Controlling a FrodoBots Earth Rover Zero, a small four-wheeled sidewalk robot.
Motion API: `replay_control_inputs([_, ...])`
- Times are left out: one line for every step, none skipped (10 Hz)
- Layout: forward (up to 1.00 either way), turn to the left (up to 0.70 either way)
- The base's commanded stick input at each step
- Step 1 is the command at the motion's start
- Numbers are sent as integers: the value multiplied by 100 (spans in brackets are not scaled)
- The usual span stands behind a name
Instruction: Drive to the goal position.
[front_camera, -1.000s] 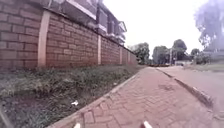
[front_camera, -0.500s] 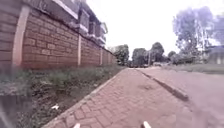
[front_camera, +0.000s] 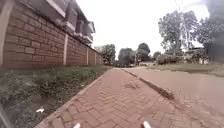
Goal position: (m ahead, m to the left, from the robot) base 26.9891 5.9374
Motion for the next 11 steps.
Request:
replay_control_inputs([0,0])
replay_control_inputs([0,0])
replay_control_inputs([50,0])
replay_control_inputs([50,0])
replay_control_inputs([50,0])
replay_control_inputs([50,0])
replay_control_inputs([50,0])
replay_control_inputs([50,0])
replay_control_inputs([50,0])
replay_control_inputs([50,0])
replay_control_inputs([50,0])
